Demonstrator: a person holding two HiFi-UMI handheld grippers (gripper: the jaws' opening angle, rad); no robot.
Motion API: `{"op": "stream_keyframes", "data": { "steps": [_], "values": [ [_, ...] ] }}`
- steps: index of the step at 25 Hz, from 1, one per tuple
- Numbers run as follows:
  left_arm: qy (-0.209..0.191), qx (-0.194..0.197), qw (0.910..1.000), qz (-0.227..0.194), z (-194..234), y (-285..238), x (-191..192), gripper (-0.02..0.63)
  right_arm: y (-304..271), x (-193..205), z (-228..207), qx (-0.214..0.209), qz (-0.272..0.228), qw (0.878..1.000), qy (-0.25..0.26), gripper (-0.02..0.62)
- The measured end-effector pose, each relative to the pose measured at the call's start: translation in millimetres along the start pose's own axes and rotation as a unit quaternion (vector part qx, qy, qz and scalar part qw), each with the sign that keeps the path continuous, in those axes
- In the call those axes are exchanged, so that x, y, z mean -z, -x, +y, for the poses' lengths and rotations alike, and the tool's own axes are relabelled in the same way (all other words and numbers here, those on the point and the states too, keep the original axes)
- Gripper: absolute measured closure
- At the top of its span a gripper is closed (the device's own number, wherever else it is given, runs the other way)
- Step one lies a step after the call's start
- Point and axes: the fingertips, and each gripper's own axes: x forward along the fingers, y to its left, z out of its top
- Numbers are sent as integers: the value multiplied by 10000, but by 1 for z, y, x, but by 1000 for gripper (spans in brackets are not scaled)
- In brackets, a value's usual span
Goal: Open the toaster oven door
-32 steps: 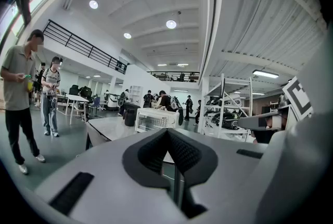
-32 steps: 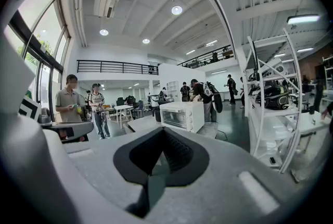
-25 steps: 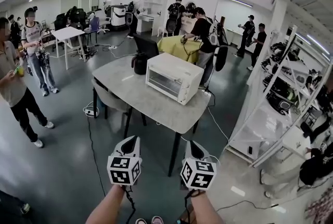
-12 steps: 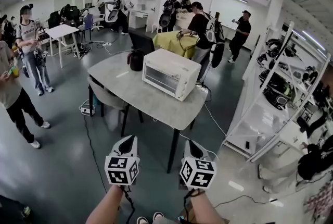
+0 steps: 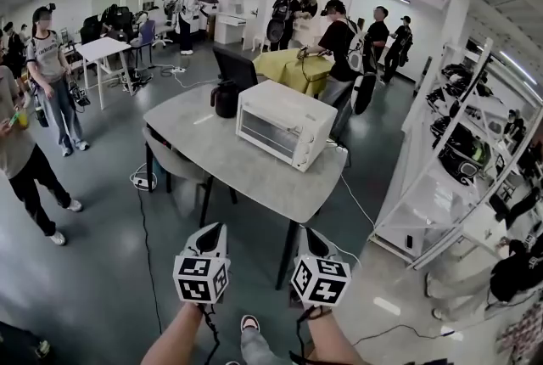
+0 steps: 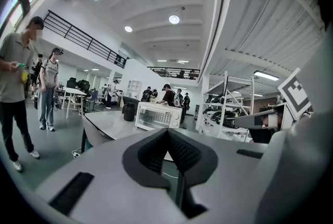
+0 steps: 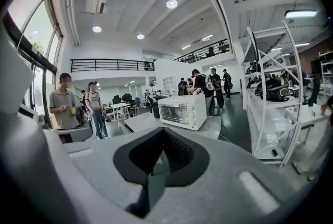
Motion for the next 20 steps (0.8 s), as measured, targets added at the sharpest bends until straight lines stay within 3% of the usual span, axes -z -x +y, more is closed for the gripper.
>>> {"op": "stream_keyframes", "data": {
  "steps": [11, 20],
  "values": [
    [15, -14, 10000, 39, 23, -128, -38, 612, -121, -52, -44, 21, 2, 10000, 9, 591],
    [-50, -101, 9997, 227, 37, -213, -48, 612, -208, -76, -74, -105, 96, 9999, 2, 591]
  ]
}}
